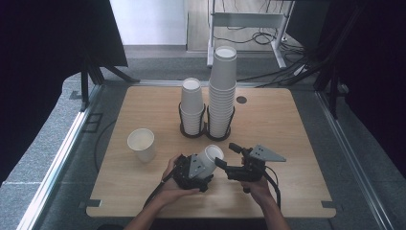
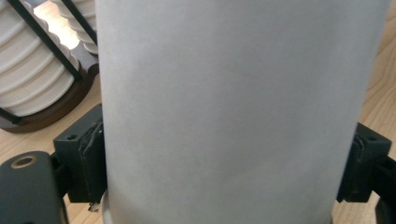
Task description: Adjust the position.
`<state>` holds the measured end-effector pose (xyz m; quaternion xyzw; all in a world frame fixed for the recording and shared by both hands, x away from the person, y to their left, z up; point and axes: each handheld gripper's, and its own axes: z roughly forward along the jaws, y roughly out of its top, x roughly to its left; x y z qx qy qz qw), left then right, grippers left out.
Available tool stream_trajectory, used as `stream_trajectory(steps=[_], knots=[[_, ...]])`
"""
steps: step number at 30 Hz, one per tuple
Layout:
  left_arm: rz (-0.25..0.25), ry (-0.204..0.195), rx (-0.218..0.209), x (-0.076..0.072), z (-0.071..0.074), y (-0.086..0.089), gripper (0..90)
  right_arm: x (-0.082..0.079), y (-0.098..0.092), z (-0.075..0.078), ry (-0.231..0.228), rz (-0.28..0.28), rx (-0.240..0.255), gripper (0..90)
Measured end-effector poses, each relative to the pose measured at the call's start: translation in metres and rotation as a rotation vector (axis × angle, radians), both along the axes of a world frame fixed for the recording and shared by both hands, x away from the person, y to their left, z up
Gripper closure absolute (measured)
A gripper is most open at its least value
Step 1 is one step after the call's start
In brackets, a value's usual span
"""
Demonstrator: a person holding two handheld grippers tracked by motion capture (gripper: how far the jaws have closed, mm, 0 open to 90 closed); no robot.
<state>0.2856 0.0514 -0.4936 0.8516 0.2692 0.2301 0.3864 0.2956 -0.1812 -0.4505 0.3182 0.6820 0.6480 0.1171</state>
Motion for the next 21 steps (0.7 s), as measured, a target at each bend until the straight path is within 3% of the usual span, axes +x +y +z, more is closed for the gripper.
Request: stream_trajectory(steps=[7, 10, 12, 19, 21], knots=[[0.024, 0.000, -0.007, 0.003, 0.001, 0.004, 12.0, 0.002, -0.007, 0.000, 0.005, -0.006, -0.012, 14.1], [0.025, -0.015, -0.006, 0.005, 0.005, 0.006, 12.0, 0.004, -0.009, 0.000, 0.005, -0.003, -0.040, 14.3], [0.028, -0.026, -0.006, 0.006, 0.008, 0.008, 12.0, 0.005, -0.010, 0.001, -0.002, -0.001, -0.071, 14.6], [0.034, -0.054, 0.003, 0.012, 0.016, 0.007, 12.0, 0.018, -0.016, 0.010, -0.007, 0.026, -0.271, 14.9], [0.029, -0.066, 0.025, 0.014, 0.018, 0.005, 12.0, 0.022, -0.018, 0.018, -0.009, 0.045, -0.327, 14.9]])
